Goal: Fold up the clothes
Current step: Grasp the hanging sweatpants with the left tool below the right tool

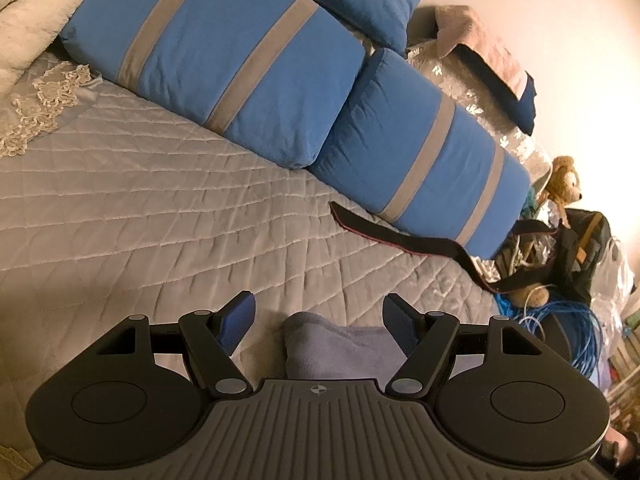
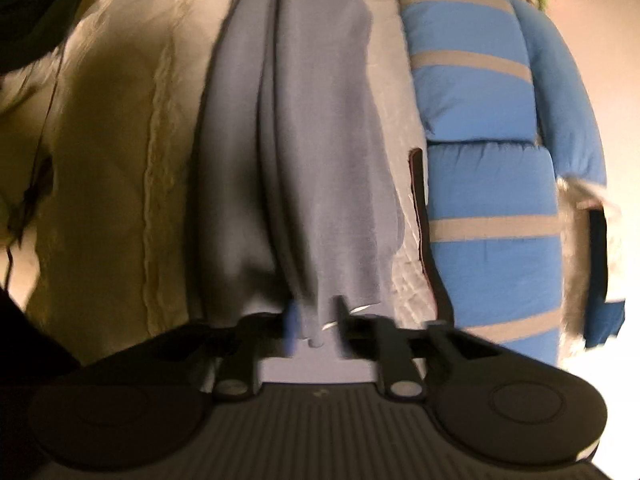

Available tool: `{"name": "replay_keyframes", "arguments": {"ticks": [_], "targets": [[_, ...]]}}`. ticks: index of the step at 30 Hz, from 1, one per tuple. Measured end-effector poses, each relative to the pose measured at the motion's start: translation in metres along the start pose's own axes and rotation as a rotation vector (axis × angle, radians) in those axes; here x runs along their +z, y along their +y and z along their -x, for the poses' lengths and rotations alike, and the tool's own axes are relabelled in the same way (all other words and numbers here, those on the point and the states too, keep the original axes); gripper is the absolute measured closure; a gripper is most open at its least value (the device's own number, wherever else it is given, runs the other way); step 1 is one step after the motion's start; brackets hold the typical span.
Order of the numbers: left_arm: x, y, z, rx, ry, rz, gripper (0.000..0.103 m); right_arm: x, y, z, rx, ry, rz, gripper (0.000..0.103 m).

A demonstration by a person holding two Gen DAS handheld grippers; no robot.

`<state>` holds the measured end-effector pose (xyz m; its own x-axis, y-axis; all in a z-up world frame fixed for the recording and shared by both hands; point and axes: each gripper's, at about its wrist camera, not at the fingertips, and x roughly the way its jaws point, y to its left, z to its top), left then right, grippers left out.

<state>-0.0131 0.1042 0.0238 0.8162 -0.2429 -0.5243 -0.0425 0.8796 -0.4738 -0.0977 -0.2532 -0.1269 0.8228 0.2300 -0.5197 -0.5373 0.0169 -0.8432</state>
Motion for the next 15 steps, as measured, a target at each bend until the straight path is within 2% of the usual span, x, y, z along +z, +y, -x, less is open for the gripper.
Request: {"name": "replay_keyframes", "arguments": {"ticks": [1, 2, 6, 9, 15], "targets": [[0.000, 0.000, -0.001, 0.005, 0.007, -0.006, 0.034, 0.003, -0.002, 0.004, 0.007, -0.014, -0.047, 0.033], [0.000, 0.000, -0.003, 0.009, 0.015, -0.012, 0.034, 0.006, -0.005, 0.008, 0.026, -0.035, -0.093, 0.029], [0.003, 0.003, -0.015, 0.018, 0.060, -0.031, 0.034, 0.027, -0.006, 0.027, 0.077, -0.138, -0.249, 0.026], [0.004, 0.011, -0.028, 0.004, 0.118, 0.008, 0.034, 0.054, 0.003, 0.034, 0.083, -0.227, -0.315, 0.026], [0.000, 0.027, -0.050, -0.064, 0.244, 0.123, 0.034, 0.121, 0.030, 0.032, -0.002, -0.365, -0.339, 0.024]]}}
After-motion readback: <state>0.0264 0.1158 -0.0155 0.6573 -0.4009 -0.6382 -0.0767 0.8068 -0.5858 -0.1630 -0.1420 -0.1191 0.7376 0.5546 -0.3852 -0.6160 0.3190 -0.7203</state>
